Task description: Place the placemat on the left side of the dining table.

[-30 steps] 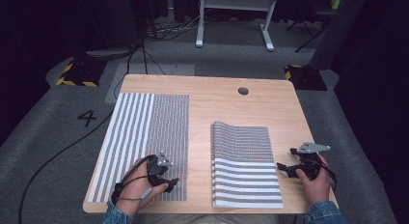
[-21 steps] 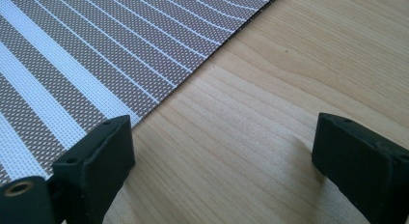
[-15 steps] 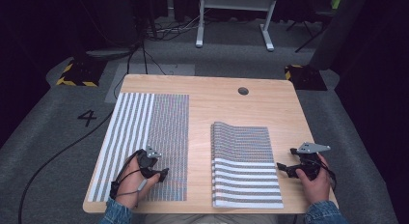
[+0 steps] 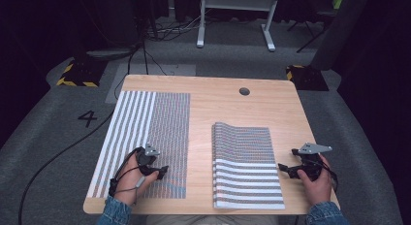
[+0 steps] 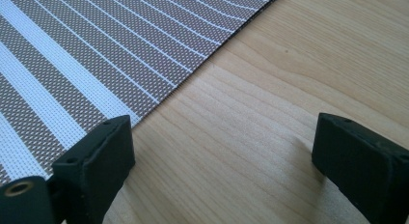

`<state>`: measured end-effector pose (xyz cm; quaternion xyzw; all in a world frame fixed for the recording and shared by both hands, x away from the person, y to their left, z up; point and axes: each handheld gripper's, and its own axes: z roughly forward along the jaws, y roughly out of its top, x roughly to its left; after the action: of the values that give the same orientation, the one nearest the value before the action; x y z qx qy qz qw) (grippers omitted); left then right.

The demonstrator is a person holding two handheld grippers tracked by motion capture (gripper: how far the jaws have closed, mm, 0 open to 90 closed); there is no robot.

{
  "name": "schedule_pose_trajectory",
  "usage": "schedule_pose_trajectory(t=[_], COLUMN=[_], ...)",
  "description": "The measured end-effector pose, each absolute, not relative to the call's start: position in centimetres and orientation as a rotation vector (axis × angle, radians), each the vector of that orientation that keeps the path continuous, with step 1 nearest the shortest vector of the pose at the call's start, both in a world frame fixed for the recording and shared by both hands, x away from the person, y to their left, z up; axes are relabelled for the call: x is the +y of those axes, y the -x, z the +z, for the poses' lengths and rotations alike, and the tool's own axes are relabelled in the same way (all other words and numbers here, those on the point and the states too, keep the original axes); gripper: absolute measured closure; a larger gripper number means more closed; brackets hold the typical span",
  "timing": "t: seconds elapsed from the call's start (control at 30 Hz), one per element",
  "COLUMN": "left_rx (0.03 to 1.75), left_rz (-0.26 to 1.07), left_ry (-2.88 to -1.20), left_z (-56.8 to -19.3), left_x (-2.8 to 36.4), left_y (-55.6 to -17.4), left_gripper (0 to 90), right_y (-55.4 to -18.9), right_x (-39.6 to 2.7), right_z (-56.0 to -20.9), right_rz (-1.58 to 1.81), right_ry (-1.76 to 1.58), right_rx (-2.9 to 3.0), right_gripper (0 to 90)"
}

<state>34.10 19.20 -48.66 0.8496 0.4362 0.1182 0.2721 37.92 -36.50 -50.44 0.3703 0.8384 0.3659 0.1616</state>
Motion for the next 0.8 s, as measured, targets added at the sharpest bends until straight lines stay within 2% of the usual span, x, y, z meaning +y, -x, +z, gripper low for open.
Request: schedule_pose_trajectory(t=[0.17, 0.23, 0.47, 0.8], left_rx=[1.171, 1.151, 1.096, 0.898], left_rz=[0.321, 0.396, 0.413, 0.349], left_ry=[-2.295, -2.285, -2.209, -2.209], left_z=[-48.6, -48.3, -46.8, -45.3], left_x=[19.1, 18.7, 16.6, 12.4], left_y=[-34.1, -34.0, -32.3, -29.6], left_gripper=[30.0, 31.5, 28.7, 28.7], right_y=[-37.9, -37.9, -37.9, -37.9], right_x=[-36.5, -36.5, -36.5, -36.5], right_z=[-50.4, -50.4, -50.4, -50.4], right_rz=[1.044, 1.044, 1.042, 1.042], right_ry=[-1.057, -1.057, -1.060, -1.060], right_rx=[2.393, 2.392, 2.393, 2.394], right_gripper=[7.9, 7.9, 7.9, 7.9])
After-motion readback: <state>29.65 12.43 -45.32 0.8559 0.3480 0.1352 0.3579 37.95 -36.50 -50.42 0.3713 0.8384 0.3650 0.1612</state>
